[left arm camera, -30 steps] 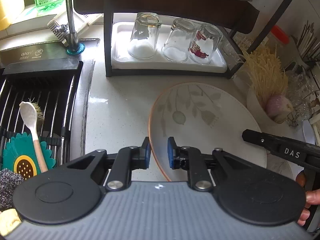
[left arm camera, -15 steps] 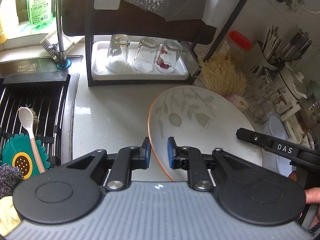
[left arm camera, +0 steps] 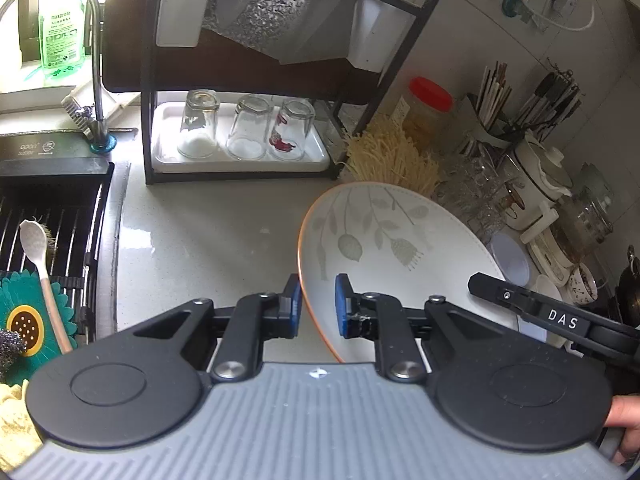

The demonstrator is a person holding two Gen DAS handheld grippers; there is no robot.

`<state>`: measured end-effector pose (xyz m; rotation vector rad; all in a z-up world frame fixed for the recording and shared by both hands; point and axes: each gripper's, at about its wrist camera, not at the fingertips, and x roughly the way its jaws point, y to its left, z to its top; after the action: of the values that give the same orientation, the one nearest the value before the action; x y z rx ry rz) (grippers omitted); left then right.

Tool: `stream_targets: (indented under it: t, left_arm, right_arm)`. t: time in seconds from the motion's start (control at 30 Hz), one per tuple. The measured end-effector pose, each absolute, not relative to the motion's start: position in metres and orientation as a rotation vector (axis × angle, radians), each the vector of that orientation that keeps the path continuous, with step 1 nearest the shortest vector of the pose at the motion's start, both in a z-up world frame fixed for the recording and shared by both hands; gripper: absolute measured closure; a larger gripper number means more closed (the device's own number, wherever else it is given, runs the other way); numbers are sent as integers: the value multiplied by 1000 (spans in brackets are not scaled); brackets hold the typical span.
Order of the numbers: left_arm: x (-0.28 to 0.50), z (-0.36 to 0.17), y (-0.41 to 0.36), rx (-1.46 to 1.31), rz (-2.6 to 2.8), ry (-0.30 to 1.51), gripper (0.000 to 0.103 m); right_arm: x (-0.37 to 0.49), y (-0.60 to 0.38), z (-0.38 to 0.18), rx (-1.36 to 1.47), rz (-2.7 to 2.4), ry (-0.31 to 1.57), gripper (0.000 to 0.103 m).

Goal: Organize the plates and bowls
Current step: 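Lift the second white bowl with the left gripper, then carry the leaf bowl onto the floral plate stack and open the left gripper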

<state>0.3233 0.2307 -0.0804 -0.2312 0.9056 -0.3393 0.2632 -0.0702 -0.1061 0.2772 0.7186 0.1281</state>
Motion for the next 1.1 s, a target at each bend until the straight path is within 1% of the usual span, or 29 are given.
stream_targets:
  t: [0.3,0.73,1.1]
  left_arm:
    - [311,-101,195,-192,-411,952,83]
    - [325,-147,149,-79,-413,1082,83]
    - [340,-172,147,-34,-404,1169,82]
  right_arm:
    - [236,-100,-124,305,41,740,85]
    - [242,-123,-168,273,-18,816,85]
    - [251,-113,-188,206,-21,819,85]
